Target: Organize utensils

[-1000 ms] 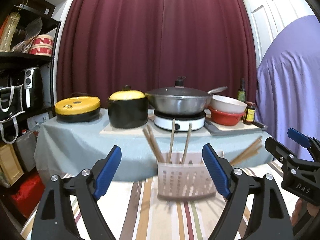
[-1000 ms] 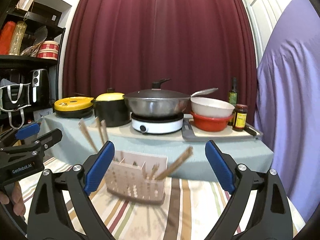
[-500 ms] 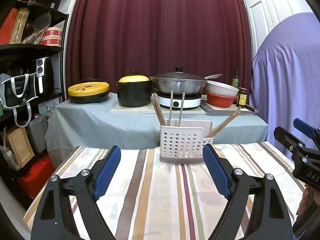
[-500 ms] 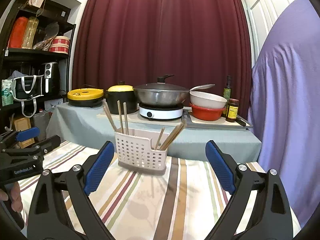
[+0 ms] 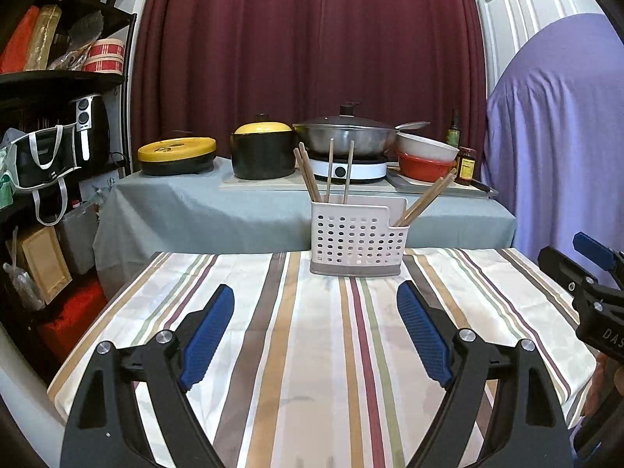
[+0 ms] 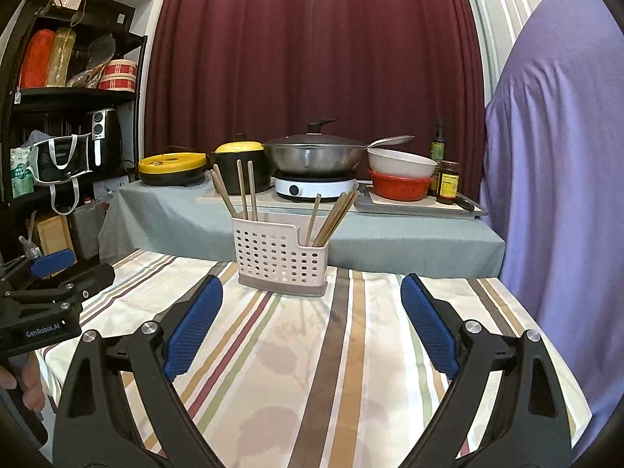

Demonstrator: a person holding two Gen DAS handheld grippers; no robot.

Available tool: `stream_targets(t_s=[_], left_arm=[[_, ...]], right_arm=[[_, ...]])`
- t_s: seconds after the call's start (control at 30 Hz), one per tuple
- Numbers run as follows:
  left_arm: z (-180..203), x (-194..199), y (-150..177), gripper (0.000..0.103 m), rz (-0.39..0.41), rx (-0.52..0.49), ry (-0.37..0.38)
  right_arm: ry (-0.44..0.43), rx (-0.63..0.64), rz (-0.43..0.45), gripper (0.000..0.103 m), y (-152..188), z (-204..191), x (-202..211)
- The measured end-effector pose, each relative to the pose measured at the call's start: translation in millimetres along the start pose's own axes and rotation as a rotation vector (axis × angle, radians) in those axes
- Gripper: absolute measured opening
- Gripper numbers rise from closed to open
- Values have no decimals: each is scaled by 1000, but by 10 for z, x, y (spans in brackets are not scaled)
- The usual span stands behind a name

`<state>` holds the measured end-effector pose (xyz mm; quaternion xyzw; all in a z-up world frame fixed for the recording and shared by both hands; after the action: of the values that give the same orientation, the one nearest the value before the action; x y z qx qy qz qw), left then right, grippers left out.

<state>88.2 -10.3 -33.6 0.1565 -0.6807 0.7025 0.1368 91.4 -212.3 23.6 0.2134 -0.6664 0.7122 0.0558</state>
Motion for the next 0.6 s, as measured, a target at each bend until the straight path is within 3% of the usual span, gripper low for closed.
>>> stream_targets(t_s=[0.6], left_arm=[[-31,115,70,83,3,12,12]], right_arm=[[-4,8,8,91,54,-78,125]])
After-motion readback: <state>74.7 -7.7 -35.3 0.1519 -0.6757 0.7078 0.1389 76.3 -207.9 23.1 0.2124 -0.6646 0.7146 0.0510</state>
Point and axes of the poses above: each gripper's, at about its wrist camera, not at the fingertips, and x roughly against the way its jaws point, z to its right, y to its underside, the point moved 8 cm from there along -x, roughly the way its jaws point, and after that the axes turned 3 degrees about -z, right-handed, at the moved point
